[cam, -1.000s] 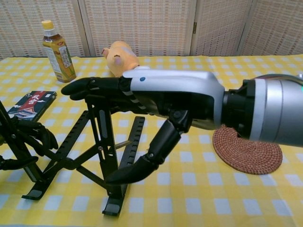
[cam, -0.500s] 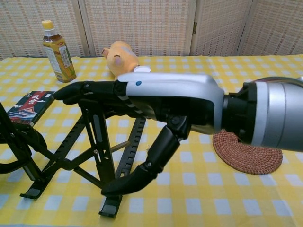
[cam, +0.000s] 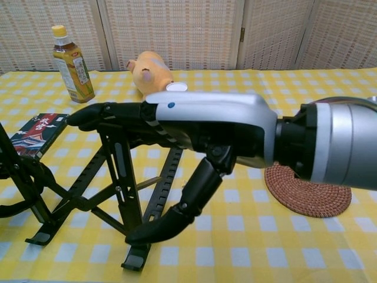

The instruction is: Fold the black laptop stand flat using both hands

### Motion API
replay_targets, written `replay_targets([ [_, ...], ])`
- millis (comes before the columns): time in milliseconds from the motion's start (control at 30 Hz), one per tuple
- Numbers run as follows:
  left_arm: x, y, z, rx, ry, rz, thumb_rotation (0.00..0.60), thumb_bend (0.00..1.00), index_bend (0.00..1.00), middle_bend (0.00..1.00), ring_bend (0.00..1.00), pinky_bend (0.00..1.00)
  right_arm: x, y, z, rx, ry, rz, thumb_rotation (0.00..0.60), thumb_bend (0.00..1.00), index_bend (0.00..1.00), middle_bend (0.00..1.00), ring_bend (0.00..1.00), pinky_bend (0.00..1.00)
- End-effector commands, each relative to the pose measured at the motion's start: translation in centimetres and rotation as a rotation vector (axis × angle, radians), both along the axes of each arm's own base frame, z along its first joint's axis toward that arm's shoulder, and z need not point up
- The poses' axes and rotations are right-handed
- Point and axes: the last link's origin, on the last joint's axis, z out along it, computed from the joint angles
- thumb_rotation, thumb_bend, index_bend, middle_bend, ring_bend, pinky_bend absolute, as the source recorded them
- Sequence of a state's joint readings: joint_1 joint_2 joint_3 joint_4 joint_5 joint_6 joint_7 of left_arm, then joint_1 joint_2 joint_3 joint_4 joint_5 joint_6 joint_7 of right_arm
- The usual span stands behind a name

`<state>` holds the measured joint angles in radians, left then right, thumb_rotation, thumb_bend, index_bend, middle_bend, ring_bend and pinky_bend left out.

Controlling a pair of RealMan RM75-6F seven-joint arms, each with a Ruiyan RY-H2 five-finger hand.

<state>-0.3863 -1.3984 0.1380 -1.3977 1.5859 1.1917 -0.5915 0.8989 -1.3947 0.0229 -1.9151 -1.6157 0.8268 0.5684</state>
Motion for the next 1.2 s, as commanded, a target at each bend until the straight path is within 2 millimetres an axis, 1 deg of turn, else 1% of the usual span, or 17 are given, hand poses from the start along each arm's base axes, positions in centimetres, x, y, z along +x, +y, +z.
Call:
replay_targets([
  [33,-0.1,0.0,0.0,0.006,0.012,0.001,0.600,0.40,0.54,0.40,0.34,0.38,0.0,0.0,0.0,0.000,0.001,0.000,0.600,0.24,0.00,0.04,0.11,0.00],
  [100,-0.1,0.1,0.1,0.013,0.013,0.003,0.600,0.40,0.52,0.40,0.33,0.38,0.0,0.0,0.0,0.001,0.002,0.001,0.600,0.23,0.00,0.04,0.11,0.00],
  [167,-0.2,0.2,0.1,0.017,0.020,0.002,0.600,0.40,0.52,0.40,0.33,0.38,0.0,0.0,0.0,0.001,0.001,0.000,0.600,0.23,0.00,0.04,0.11,0.00],
  [700,-0.3,0.0,0.0,0.026,0.041,0.006,0.600,0.41,0.60,0.41,0.34,0.41,-0.1,-0.2,0.0,-0.003,0.001,-0.003,0.600,0.24,0.00,0.04,0.11,0.00],
  [867,-0.2,-0.3,0.0,0.026,0.023,0.017,0.600,0.41,0.63,0.43,0.36,0.42,-0.2,-0.6,0.1,-0.010,0.006,-0.006,0.600,0.24,0.00,0.04,0.11,0.00],
  [1200,0.2,-1.3,0.0,0.031,0.016,0.037,0.600,0.41,0.64,0.43,0.36,0.42,-1.0,-1.5,0.2,-0.026,0.047,-0.008,0.600,0.23,0.00,0.04,0.11,0.00],
])
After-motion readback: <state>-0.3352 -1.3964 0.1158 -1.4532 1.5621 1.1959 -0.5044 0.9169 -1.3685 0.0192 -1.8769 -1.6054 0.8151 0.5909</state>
